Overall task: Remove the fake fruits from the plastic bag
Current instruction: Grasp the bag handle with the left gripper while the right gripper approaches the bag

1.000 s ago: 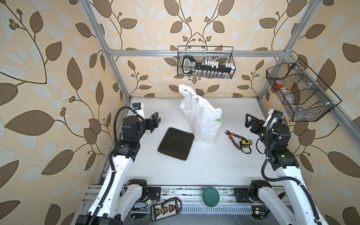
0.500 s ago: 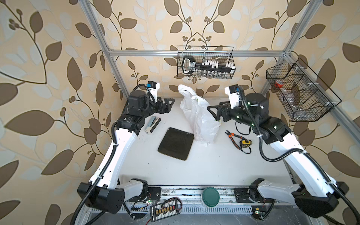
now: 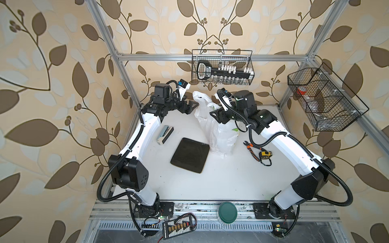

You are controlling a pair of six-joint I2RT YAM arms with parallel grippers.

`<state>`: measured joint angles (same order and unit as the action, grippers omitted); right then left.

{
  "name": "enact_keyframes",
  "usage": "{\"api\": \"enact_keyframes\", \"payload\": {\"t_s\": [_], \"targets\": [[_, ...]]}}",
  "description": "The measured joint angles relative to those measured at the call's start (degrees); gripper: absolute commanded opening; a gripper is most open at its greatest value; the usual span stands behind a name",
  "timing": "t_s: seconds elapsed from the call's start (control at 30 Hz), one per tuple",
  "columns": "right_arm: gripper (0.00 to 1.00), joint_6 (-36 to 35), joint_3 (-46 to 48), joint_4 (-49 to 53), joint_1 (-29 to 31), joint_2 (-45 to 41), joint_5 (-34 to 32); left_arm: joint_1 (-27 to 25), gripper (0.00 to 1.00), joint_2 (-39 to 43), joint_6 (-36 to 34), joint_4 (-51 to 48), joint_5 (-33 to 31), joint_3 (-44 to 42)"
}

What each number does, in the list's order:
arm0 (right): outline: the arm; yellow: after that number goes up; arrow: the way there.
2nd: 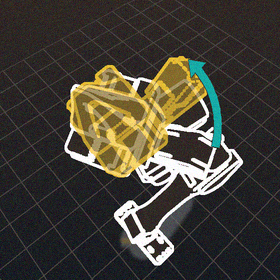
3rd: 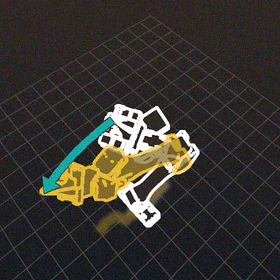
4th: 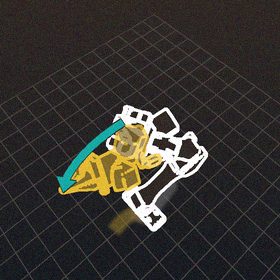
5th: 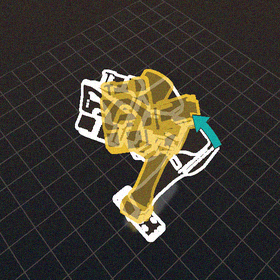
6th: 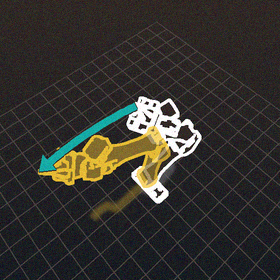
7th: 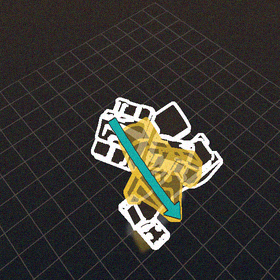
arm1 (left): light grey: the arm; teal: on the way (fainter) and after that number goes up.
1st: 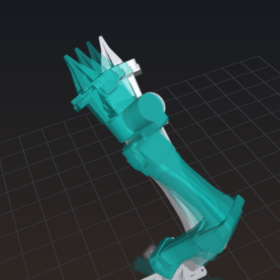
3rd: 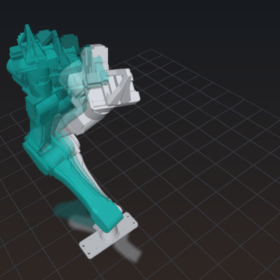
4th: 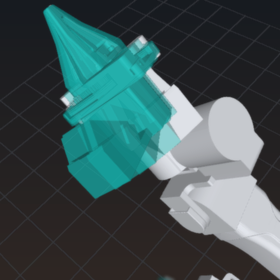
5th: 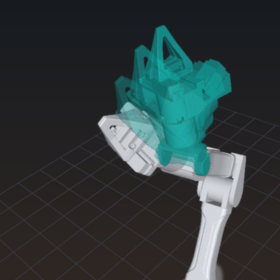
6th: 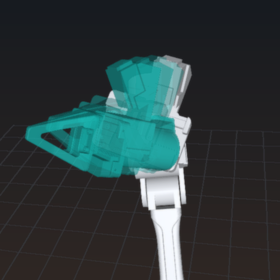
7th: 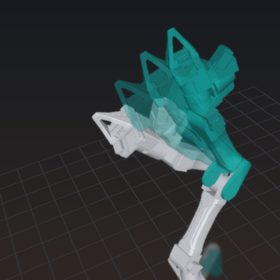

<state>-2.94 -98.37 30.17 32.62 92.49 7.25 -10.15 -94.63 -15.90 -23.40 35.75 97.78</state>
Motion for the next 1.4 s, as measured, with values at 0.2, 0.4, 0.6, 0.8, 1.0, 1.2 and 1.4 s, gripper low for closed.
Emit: {"api": "enact_keyframes", "payload": {"t_s": [0.2,0.4,0.6,0.8,1.0,1.2,1.4], "targets": [[0.14,-2.8,0.0,0.0,0.0,0.5,0.4,0.0,0.82,-6.3,-4.9,1.2,4.7,5.4],[0.00,-7.9,3.9,-0.3,0.0,-2.2,2.7,0.0,0.78,-11.6,-6.5,2.6,9.2,9.8],[0.00,-14.3,9.0,-0.3,0.0,-7.2,7.0,-0.8,0.75,-13.6,-6.9,2.6,16.9,11.4],[0.00,-19.9,10.6,0.7,0.0,-9.7,9.6,-1.6,0.49,-15.3,-5.9,4.0,24.0,13.9],[0.00,-22.8,12.7,1.4,-0.2,-11.4,9.5,-1.9,0.00,-16.3,0.8,10.9,27.2,14.2],[0.54,-22.2,18.8,3.8,-0.3,-18.4,7.3,-2.8,0.00,-15.7,9.4,17.1,23.6,12.5],[0.74,-5.6,20.6,5.4,-0.3,-26.5,4.8,-8.8,0.00,-8.5,17.0,19.0,6.0,0.7]]}}
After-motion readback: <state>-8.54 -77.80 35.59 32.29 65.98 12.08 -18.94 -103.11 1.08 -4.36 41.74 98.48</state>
